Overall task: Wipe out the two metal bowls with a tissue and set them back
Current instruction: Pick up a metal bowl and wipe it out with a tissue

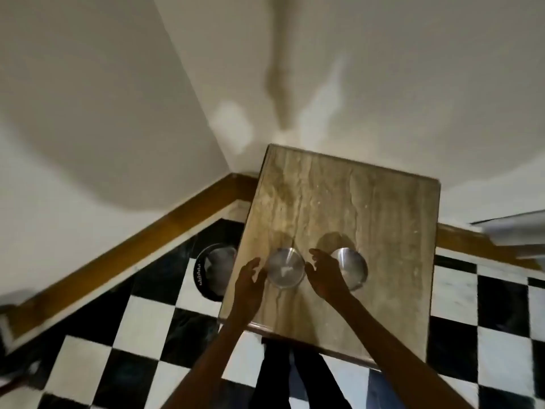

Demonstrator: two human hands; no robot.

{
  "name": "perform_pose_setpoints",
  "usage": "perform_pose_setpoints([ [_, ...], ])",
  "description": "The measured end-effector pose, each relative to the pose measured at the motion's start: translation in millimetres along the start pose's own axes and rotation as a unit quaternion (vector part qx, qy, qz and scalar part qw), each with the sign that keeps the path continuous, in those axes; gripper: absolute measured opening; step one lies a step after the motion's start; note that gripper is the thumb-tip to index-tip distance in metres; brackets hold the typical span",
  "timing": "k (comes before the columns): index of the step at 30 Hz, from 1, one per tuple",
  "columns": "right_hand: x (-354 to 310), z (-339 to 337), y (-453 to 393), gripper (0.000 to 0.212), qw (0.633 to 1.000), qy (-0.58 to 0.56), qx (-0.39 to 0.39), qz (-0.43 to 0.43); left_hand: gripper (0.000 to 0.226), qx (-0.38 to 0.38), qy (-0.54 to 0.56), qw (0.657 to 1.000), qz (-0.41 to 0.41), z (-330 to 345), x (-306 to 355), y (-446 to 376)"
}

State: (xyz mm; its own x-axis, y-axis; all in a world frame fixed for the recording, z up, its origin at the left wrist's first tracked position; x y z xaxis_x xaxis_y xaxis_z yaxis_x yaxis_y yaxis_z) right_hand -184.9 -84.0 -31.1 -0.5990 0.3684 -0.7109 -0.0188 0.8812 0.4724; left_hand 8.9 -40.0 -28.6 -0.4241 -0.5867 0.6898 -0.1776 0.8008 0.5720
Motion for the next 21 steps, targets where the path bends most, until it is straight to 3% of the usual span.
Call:
perform_pose_setpoints([
  [4, 27.8, 26.1, -17.3, 0.041, 0.998, 0.062, -0.016, 0.025, 0.043, -0.02, 0.084, 0.988, -0.126, 28.7, -37.0, -9.6],
  [9, 53.9, 57.4, -44.2, 0.018, 0.997, 0.079, -0.003, 0.006, 0.013, 0.025, 0.279, 0.947, -0.158, 53.1, -72.9, -34.4],
  [15, 63.5, 64.2, -51.4, 0.012, 0.997, 0.049, 0.049, 0.024, 0.028, 0.005, 0.268, 0.938, -0.219, 51.2, -92.8, -53.3],
  [18, 40.3, 63.9, -42.0, 0.011, 0.999, 0.033, 0.042, -0.007, 0.037, 0.005, 0.362, 0.892, -0.269, 40.5, -103.3, -51.6],
  [21, 5.1, 73.3, -27.2, 0.01, 0.999, 0.004, 0.026, -0.038, 0.051, -0.063, 0.47, 0.834, -0.281, 24.8, -112.6, -44.8],
])
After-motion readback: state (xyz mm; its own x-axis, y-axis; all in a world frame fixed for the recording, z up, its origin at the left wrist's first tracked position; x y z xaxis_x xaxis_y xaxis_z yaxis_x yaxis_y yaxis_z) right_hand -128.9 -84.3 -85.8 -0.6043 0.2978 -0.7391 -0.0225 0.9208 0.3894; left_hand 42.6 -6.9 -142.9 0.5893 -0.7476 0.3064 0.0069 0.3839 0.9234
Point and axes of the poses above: each hand's wrist, its own y-axis away from the middle knuckle, its own z-axis out of the palm, x = y × z, the point moved 5 cm from there along -y, towards the middle knuckle, and after that the axes turned 10 degrees about -y, right-handed, at the moved point
